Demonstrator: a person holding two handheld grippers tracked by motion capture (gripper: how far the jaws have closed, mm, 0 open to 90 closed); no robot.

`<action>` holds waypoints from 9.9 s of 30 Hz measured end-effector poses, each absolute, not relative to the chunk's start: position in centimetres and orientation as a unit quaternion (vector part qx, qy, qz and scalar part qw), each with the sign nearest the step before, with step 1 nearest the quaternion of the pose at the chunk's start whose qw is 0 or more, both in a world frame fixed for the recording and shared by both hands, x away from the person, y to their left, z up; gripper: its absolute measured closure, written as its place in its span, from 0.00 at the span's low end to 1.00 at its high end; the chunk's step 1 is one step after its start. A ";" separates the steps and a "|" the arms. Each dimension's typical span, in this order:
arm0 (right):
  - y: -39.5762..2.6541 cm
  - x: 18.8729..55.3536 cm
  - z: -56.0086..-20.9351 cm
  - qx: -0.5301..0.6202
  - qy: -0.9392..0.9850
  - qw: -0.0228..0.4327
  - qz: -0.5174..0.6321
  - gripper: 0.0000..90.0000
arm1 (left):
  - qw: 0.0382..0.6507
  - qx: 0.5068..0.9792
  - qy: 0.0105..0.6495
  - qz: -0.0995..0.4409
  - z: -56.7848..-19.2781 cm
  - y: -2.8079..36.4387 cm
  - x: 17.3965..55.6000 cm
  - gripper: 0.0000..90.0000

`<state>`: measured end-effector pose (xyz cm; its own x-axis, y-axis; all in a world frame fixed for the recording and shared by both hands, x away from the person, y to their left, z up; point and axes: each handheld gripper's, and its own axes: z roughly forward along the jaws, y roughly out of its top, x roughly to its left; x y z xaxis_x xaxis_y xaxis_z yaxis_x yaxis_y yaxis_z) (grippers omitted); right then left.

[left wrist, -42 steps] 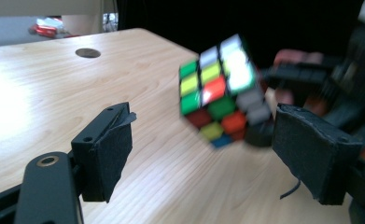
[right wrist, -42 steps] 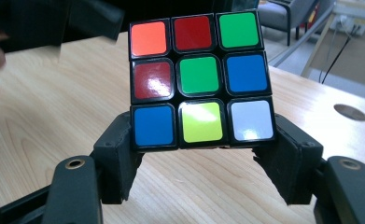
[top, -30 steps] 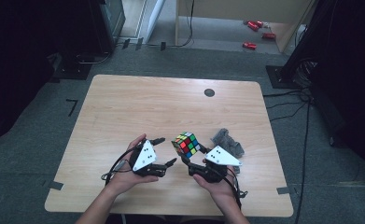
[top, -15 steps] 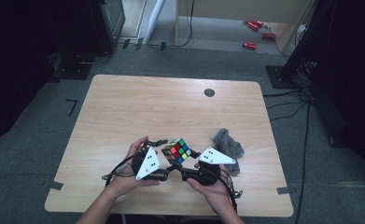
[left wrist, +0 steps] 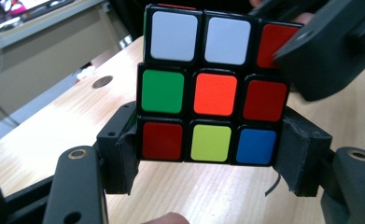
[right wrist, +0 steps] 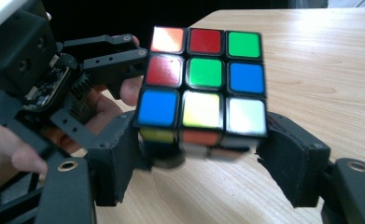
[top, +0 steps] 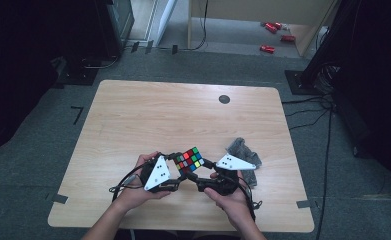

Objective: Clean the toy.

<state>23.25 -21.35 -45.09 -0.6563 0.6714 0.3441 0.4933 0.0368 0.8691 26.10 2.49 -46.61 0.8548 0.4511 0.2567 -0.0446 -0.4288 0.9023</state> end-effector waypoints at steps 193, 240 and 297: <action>-23.0 22.4 -43.3 0.421 0.672 0.121 0.597 0.77 | 0.595 0.779 0.177 0.084 -43.8 4.5 26.3 0.38; -22.6 22.8 -44.6 0.423 0.692 0.132 0.570 0.79 | 0.598 0.776 0.182 0.081 -43.9 5.0 26.7 0.38; -23.1 22.6 -43.5 0.408 0.697 0.182 0.561 0.78 | 0.544 0.808 0.158 0.164 -44.0 3.0 25.2 0.38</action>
<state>22.60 -23.11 -43.50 -0.6002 0.7736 0.2034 0.3647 0.0384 0.9303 25.19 3.05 -43.99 0.8965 0.4332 0.0929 0.0767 -0.3581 0.9305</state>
